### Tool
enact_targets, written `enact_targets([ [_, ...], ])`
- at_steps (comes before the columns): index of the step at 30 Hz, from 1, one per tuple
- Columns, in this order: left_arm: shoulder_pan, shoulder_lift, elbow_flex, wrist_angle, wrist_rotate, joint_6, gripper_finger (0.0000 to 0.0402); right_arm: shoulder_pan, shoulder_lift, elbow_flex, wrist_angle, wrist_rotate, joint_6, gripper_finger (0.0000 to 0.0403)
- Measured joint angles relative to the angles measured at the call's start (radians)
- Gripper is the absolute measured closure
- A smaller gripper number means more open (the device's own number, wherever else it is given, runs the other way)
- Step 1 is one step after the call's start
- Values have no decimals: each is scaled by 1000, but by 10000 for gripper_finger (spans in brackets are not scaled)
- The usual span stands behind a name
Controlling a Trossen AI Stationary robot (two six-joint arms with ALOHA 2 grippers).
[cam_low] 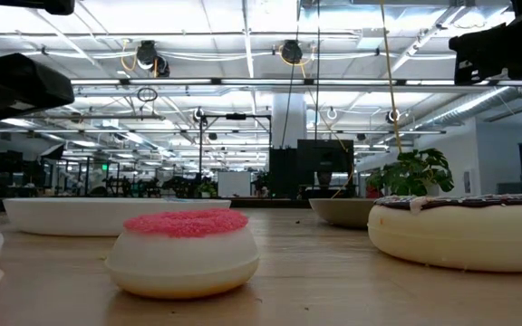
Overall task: Pick & Place donuts
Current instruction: Put the small brown donut on the white plate
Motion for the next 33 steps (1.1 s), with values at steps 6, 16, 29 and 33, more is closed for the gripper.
enact_targets([
  [6, 3, -36, -4, -57, 22, -2, 383, 0, 0, 0, 0, 0, -1, 403],
  [16, 12, -214, -7, -267, -28, -43, 387, 0, 0, 0, 0, 0, -4, 403],
  [29, 226, -424, -6, -540, -175, 64, 390, 0, 0, 0, 5, 0, -4, 403],
  [33, 328, -427, -38, -475, -183, 180, 393, 0, 0, 0, 12, 0, -4, 403],
])
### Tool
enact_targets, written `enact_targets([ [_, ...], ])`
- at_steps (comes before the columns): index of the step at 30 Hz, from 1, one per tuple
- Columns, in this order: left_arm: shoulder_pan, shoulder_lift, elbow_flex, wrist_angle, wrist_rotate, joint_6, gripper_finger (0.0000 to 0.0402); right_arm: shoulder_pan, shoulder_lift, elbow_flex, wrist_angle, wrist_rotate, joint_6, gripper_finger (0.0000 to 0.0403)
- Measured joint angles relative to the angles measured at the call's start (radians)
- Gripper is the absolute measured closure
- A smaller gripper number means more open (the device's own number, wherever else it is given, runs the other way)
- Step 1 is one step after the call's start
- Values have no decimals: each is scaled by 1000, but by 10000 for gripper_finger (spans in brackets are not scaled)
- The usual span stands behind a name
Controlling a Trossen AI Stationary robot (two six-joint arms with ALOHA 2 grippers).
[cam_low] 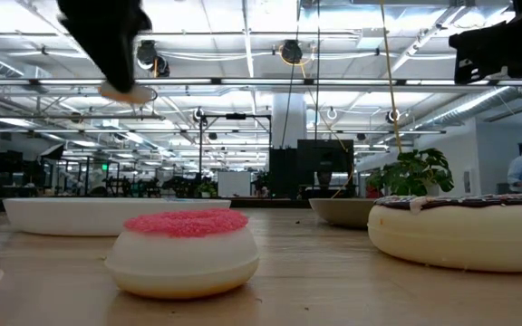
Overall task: Pick & Place donuts
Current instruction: Put the small brown donut on the white plate, then put the small orange donut on the white plate
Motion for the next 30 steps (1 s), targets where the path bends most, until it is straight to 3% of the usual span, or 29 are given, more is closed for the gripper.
enact_targets([
  [6, 121, 3, -209, 247, 107, 145, 386, 0, 0, 0, 5, 0, 0, 403],
  [11, 161, 2, -332, 375, 177, 160, 394, 0, 0, 0, 5, 0, -5, 403],
  [17, 190, 2, -398, 446, 214, 110, 356, 0, 0, 0, 5, 0, -8, 403],
  [21, 184, 2, -396, 463, 231, 94, 302, 0, 0, 0, 11, 0, -6, 403],
  [27, 164, 2, -385, 470, 247, 100, 174, 0, 0, 0, 11, -1, -5, 403],
  [30, 164, 2, -357, 451, 243, 118, 128, 0, 0, 0, 11, 0, -5, 403],
])
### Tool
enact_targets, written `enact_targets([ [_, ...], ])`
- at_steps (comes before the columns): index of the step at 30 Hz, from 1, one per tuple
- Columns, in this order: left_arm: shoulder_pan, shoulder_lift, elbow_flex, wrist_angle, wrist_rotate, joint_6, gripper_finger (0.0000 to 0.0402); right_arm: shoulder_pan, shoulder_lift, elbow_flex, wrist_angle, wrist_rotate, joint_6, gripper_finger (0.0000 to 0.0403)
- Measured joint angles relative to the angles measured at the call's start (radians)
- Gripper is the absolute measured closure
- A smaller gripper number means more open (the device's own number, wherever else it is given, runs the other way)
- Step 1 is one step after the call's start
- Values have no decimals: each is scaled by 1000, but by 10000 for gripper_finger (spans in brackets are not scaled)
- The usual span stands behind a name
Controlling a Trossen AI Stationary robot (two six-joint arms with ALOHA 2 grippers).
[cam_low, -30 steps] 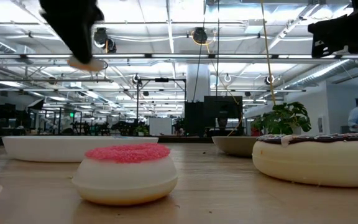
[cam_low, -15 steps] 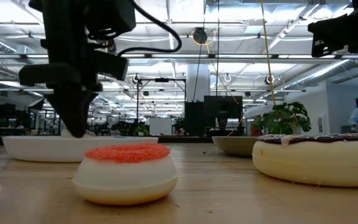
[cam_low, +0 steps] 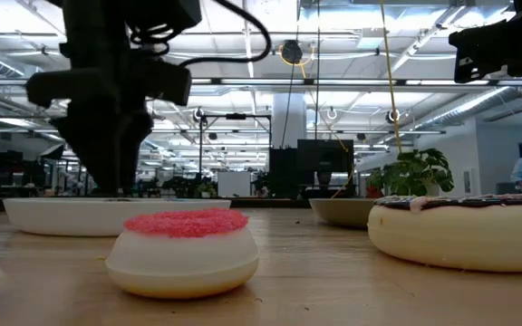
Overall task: Pick & Place donuts
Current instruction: Put the small orange donut on the white plate
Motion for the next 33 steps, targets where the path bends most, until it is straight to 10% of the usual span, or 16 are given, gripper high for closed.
enact_targets([
  [9, -9, 0, 233, -120, -15, 12, 128, 0, 0, 0, 0, 0, -2, 403],
  [22, -140, -2, 407, 8, -97, 28, 390, 0, 0, 0, 0, 0, 0, 403],
  [33, -244, 32, 408, 32, -107, -132, 397, 0, 0, 0, 0, 0, -1, 403],
])
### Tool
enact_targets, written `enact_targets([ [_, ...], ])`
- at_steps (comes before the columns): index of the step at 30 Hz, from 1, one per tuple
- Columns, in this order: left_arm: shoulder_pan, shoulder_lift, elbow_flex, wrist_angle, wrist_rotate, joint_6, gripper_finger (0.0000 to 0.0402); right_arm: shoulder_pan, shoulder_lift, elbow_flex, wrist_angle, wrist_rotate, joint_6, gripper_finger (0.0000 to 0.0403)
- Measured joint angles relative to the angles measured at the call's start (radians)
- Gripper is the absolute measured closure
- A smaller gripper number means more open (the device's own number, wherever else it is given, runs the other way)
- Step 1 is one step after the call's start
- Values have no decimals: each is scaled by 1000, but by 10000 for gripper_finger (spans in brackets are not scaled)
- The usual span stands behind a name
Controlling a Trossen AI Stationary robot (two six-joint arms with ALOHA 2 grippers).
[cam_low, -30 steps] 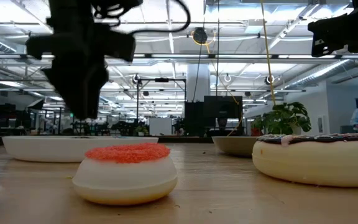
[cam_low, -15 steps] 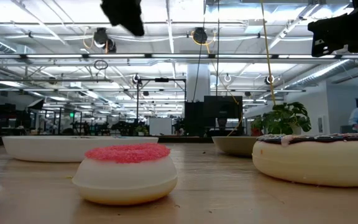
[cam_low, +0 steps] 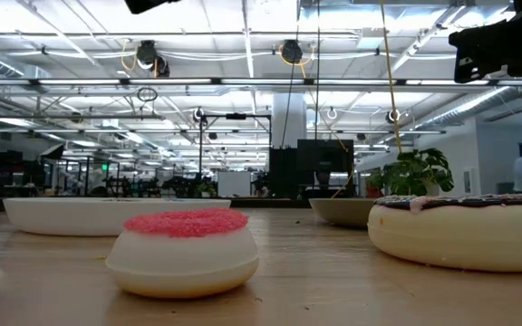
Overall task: Pick & Place donuts
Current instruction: Put the small orange donut on the white plate
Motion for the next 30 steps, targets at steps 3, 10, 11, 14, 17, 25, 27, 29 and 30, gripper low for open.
enact_targets([
  [3, -30, 38, -1, 6, 0, 19, 393, 0, 1, 0, 0, 0, -1, 403],
  [10, -46, 164, 33, 58, 93, 8, 397, 0, 11, 0, 0, 1, -1, 403],
  [11, -45, 186, 55, 35, 98, 5, 396, 0, 14, 0, 4, 2, 0, 403],
  [14, -38, 272, 165, -14, 118, 41, 392, 0, 15, 0, 6, 2, 0, 403],
  [17, -36, 361, 292, -76, 120, 143, 393, 0, 17, 0, 17, 1, 1, 403],
  [25, -30, 472, 458, -95, 93, 334, 352, 0, 21, 0, 17, 1, 1, 403],
  [27, -30, 476, 447, -100, 71, 348, 320, 0, 23, 0, 14, 1, 0, 403],
  [29, -30, 473, 426, -98, 51, 345, 285, 0, 25, 0, 17, 1, -1, 403],
  [30, -30, 472, 415, -96, 42, 332, 267, 0, 26, 0, 16, 1, -1, 403],
])
